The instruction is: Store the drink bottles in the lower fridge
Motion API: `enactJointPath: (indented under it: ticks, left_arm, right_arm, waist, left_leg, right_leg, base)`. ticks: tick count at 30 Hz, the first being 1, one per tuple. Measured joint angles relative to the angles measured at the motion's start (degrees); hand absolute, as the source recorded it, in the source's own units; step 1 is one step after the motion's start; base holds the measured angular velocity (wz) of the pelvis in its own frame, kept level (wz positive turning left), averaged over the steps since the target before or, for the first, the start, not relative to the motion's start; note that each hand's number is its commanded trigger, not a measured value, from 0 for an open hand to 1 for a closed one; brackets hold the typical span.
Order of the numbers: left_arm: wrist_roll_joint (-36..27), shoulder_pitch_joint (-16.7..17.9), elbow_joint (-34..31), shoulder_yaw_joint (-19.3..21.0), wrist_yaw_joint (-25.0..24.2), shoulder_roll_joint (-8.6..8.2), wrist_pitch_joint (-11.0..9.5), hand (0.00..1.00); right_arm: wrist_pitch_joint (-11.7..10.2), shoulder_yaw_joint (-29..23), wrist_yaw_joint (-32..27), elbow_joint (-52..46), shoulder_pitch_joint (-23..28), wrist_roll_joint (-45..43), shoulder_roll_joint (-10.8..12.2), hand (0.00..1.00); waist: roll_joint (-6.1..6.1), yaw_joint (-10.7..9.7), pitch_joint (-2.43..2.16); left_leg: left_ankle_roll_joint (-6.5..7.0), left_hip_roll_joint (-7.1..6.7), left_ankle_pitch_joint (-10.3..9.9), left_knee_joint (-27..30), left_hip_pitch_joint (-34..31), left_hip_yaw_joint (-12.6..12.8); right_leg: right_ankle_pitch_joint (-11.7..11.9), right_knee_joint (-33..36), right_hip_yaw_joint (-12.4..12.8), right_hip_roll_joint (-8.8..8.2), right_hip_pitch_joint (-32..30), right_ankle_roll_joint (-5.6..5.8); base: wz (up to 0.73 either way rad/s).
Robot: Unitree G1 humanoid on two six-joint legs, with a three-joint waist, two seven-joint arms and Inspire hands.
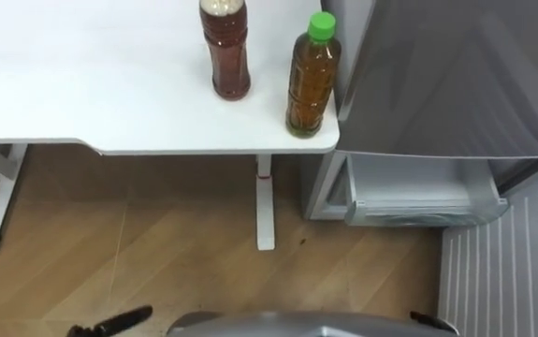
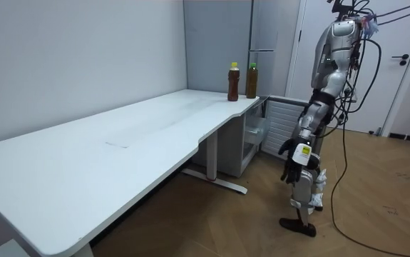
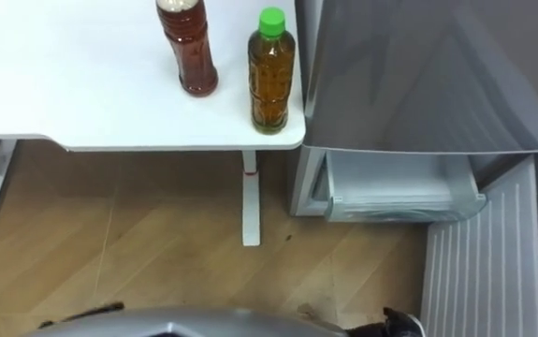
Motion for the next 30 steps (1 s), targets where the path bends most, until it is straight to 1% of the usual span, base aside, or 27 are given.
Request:
enactJointPath:
  ticks: [1,2,4,5,6,7,8,9,10,11,12,13,14,15,16,17,19,20,21,22,23,24,28,30]
  left_arm:
    - [-1.77,-0.04,-1.73,0.31,1.66,0.01,-0.98,0.0]
    - [-1.81,-0.08,-2.49,0.36,2.53,-0.01,-1.41,0.0]
    - [-1.68,-0.34,-5.87,0.39,6.05,-0.03,-2.78,0.0]
    - [-1.66,-0.37,-6.64,0.38,6.65,-0.04,-3.29,0.0]
    - [-1.64,-0.42,-8.48,0.37,8.09,-0.19,-4.49,0.0]
    - [-1.52,-0.39,-10.76,0.42,9.67,-0.32,-5.23,0.0]
    - [-1.51,-0.39,-11.99,0.39,10.44,-0.32,-5.62,0.0]
    - [-0.9,-0.43,-14.77,0.32,12.27,-0.31,-6.25,0.0]
    - [0.65,-0.54,-17.16,0.18,14.16,-0.27,-7.23,0.0]
    - [1.6,-0.6,-18.22,0.14,14.93,-0.26,-7.79,0.0]
    - [3.13,-0.77,-20.26,0.12,16.44,-0.24,-8.77,0.0]
    - [4.22,-0.7,-23.89,-0.05,18.45,-0.28,-8.85,0.0]
    - [5.14,-0.65,-26.18,-0.21,19.61,-0.3,-8.85,0.0]
    - [7.08,-0.69,-30.39,-0.4,21.36,-0.29,-9.14,0.0]
    - [8.97,-0.95,-33.11,-0.5,22.58,-0.23,-10.61,0.0]
    - [10.05,-1.24,-34.02,-0.52,23.11,-0.15,-11.21,0.0]
    - [13.92,-1.62,-40.69,-1.47,25.19,0.1,-11.74,0.0]
    - [15.2,-1.62,-42.25,-1.65,25.21,0.17,-12.09,0.0]
    - [17.89,-1.6,-45.31,-1.66,25.16,0.17,-12.76,0.0]
    - [20.48,-1.6,-48.32,-1.63,25.21,0.17,-12.94,0.0]
    - [21.8,-1.61,-49.85,-1.62,25.21,0.18,-12.97,0.0]
    - [23.56,-1.64,-53.23,-1.64,25.06,0.18,-13.13,0.0]
    - [24.47,-1.44,-65.23,-2.73,23.9,0.22,-13.29,0.0]
    - [24.9,-1.31,-69.35,-3.84,23.23,0.25,-13.3,0.0]
  right_arm:
    - [-0.04,0.0,-0.35,-0.02,0.02,-0.19,0.0,0.0]
    - [-0.1,0.0,-0.49,-0.02,0.05,-0.37,0.0,0.0]
    - [-0.27,0.04,-1.17,-0.03,0.05,-0.09,-0.02,0.0]
    - [-0.31,0.04,-1.2,-0.08,0.05,0.02,-0.03,0.0]
    - [-0.39,0.04,-1.23,-0.33,0.05,-0.09,-0.02,0.0]
    - [-0.69,-0.01,-1.08,-0.37,-0.03,-0.44,-0.02,0.0]
    - [-0.89,-0.01,-0.99,-0.37,-0.03,-0.61,-0.01,0.0]
    - [-1.3,0.11,-0.86,-0.37,-0.05,-1.08,0.0,0.0]
    - [-1.69,0.1,-0.77,-0.37,-0.22,-1.15,0.0,0.0]
    - [-1.95,0.1,-0.72,-0.39,-0.23,-1.27,0.0,0.0]
    - [-2.39,0.11,-0.52,-0.41,-0.2,-1.42,0.0,0.0]
    - [-2.47,0.13,-0.28,-0.42,-0.11,-1.23,-0.01,0.0]
    - [-2.49,0.17,-0.22,-0.46,-0.02,-1.15,-0.02,0.0]
    - [-2.49,0.15,-0.17,-0.47,0.01,-0.9,-0.07,0.0]
    - [-2.54,0.19,0.0,-0.57,-0.07,-0.56,-0.16,0.0]
    - [-2.57,0.21,0.24,-0.56,-0.19,-0.4,-0.2,0.0]
    - [-3.49,0.29,0.71,-0.4,-0.12,-0.26,-0.22,0.0]
    - [-3.76,0.23,0.7,-0.26,-0.1,-0.11,-0.23,0.0]
    - [-4.09,0.09,0.69,-0.22,-0.08,-0.05,-0.21,0.0]
    - [-4.29,0.0,0.68,-0.19,-0.05,-0.1,-0.21,0.0]
    - [-4.3,0.0,0.68,-0.17,-0.05,-0.07,-0.21,0.0]
    - [-4.3,0.04,0.75,-0.18,-0.12,0.07,-0.21,0.0]
    - [-4.31,0.16,1.09,-0.23,-0.11,0.33,-0.19,0.0]
    - [-4.49,0.25,1.45,0.05,-0.16,0.38,-0.19,0.0]
  waist:
    - [0.09,0.01,-0.06]
    - [0.16,-0.01,-0.1]
    - [0.39,0.18,-0.25]
    - [0.44,0.26,-0.3]
    - [0.48,0.32,-0.38]
    - [0.47,0.4,-0.52]
    - [0.53,0.44,-0.52]
    - [0.6,0.39,-0.54]
    - [0.62,0.44,-0.56]
    - [0.63,0.44,-0.57]
    - [0.65,0.45,-0.61]
    - [0.65,0.43,-0.61]
    - [0.61,0.49,-0.62]
    - [0.56,0.57,-0.65]
    - [0.55,0.95,-0.71]
    - [0.55,0.96,-0.76]
    - [0.71,0.64,-0.68]
    - [0.69,0.63,-0.65]
    - [0.59,0.71,-0.66]
    - [0.63,0.63,-0.58]
    - [0.62,0.63,-0.57]
    - [0.54,0.69,-0.51]
    - [0.32,0.73,-0.4]
    - [0.15,0.29,-0.39]
  left_leg:
    - [0.0,-0.01,0.0,-0.01,0.07,0.01]
    - [0.0,-0.01,0.0,0.02,0.06,0.02]
    - [0.0,0.0,0.0,0.04,0.05,0.02]
    - [0.0,0.0,0.0,0.02,0.05,0.03]
    - [0.0,0.01,0.0,-0.07,0.05,0.03]
    - [0.0,0.0,0.0,-0.2,0.08,0.03]
    - [0.0,0.0,0.0,-0.27,0.13,0.02]
    - [0.0,0.0,0.0,-0.31,0.13,0.0]
    - [0.0,-0.03,0.0,-0.36,0.07,-0.05]
    - [0.0,-0.04,0.0,-0.35,0.03,-0.05]
    - [0.0,-0.06,0.0,-0.35,-0.02,-0.07]
    - [0.0,-0.08,0.0,-0.27,-0.18,-0.26]
    - [0.0,-0.09,0.0,-0.23,-0.27,-0.4]
    - [0.0,-0.15,0.0,-0.23,-0.39,-0.81]
    - [0.0,-0.17,0.0,-0.25,-0.24,-0.87]
    - [0.0,-0.17,0.0,-0.26,-0.1,-0.86]
    - [0.0,-0.23,0.01,-0.28,0.02,-1.04]
    - [0.0,-0.26,0.01,-0.32,0.02,-1.13]
    - [0.01,-0.3,0.02,-0.37,0.01,-1.24]
    - [0.01,-0.33,0.02,-0.37,0.02,-1.27]
    - [0.01,-0.34,0.02,-0.36,0.0,-1.26]
    - [0.01,-0.39,0.02,-0.36,-0.08,-1.25]
    - [0.02,-0.51,0.02,-0.31,-0.35,-1.24]
    - [0.02,-0.55,0.02,-0.31,-0.41,-1.48]
  right_leg:
    - [0.0,0.06,0.02,0.0,0.02,0.0]
    - [0.0,0.06,0.0,-0.01,0.02,0.0]
    - [0.01,0.17,-0.08,-0.02,-0.01,-0.02]
    - [0.01,0.16,-0.07,-0.03,-0.02,-0.02]
    - [0.01,0.16,-0.12,-0.04,-0.03,-0.01]
    - [0.01,0.11,-0.15,-0.04,-0.02,-0.01]
    - [0.01,0.12,-0.15,-0.04,-0.01,-0.01]
    - [0.01,0.11,-0.15,-0.02,0.0,-0.01]
    - [0.01,0.09,-0.21,-0.01,-0.02,-0.01]
    - [0.01,0.1,-0.24,-0.02,-0.04,-0.01]
    - [0.01,0.08,-0.29,-0.02,-0.05,-0.01]
    - [0.01,0.04,-0.39,-0.03,-0.07,-0.01]
    - [0.01,0.03,-0.41,-0.02,-0.13,-0.01]
    - [0.0,-0.01,-0.38,-0.02,-0.17,-0.01]
    - [0.0,-0.01,-0.4,-0.02,-0.09,0.0]
    - [0.0,-0.01,-0.41,-0.02,0.0,0.0]
    - [0.01,0.0,-0.84,-0.08,0.26,-0.01]
    - [0.01,0.0,-0.96,-0.11,0.3,0.0]
    - [0.0,0.0,-1.15,-0.15,0.31,0.0]
    - [-0.01,-0.05,-1.11,-0.17,0.29,0.01]
    - [-0.01,-0.06,-1.08,-0.19,0.23,0.02]
    - [-0.02,-0.06,-1.0,-0.22,0.13,0.03]
    - [-0.04,-0.17,-0.95,-0.32,-0.03,0.07]
    - [-0.06,-0.15,-1.08,-0.32,0.02,0.11]
  base:
    - [0.0]
    - [0.0]
    - [0.0]
    - [0.0]
    - [0.0]
    - [0.0]
    - [0.0]
    - [0.0]
    - [0.0]
    - [0.0]
    - [0.03]
    - [0.05]
    - [0.09]
    - [0.05]
    - [0.0]
    - [0.0]
    - [0.03]
    - [0.07]
    - [0.03]
    - [0.0]
    - [0.0]
    - [-0.05]
    - [0.01]
    - [0.07]
